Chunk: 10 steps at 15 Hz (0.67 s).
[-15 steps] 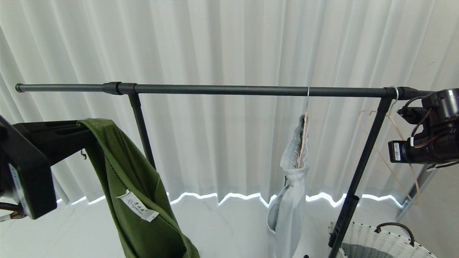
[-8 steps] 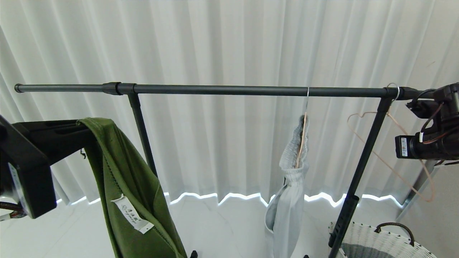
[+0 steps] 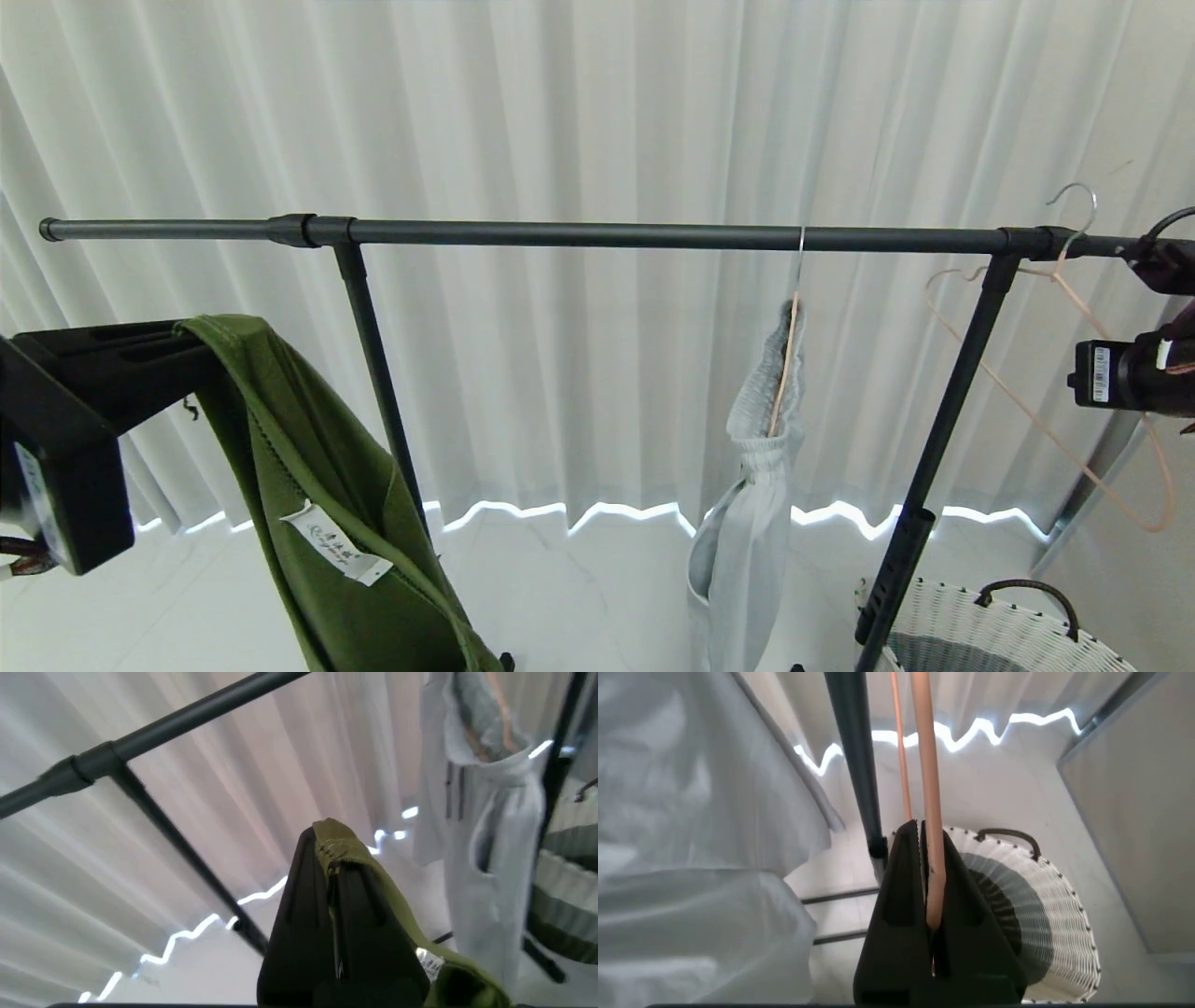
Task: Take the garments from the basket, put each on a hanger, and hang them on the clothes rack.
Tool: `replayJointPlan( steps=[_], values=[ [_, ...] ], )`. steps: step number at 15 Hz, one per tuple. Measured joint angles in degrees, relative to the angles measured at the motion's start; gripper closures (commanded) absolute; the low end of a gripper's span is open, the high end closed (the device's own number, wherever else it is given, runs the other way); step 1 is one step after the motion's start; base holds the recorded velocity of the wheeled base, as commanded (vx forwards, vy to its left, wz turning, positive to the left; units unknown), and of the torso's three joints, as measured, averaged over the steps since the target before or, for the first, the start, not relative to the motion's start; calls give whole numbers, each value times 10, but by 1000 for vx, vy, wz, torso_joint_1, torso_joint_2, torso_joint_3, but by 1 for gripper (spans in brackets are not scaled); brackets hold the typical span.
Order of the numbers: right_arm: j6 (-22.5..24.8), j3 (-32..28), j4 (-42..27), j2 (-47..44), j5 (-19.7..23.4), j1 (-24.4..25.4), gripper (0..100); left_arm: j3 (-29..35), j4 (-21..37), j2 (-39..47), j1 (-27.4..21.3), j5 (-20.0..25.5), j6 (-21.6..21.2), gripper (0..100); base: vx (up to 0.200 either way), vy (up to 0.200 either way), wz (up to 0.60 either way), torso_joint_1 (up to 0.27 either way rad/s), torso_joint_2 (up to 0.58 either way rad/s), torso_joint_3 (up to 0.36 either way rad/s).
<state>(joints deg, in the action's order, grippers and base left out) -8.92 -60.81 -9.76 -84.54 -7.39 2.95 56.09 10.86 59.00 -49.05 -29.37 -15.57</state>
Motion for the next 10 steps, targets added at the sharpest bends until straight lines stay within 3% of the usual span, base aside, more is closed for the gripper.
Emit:
replayJointPlan(
  steps=[4,10],
  values=[
    [0,54,0,59,1,1,100,-17,-24,-2,37,-8,-19,100,-200,0,0,6,5,1],
    [1,115,0,138,2,2,100,-39,-42,-4,43,-8,-20,100,-200,0,0,-3,2,4]
  ],
)
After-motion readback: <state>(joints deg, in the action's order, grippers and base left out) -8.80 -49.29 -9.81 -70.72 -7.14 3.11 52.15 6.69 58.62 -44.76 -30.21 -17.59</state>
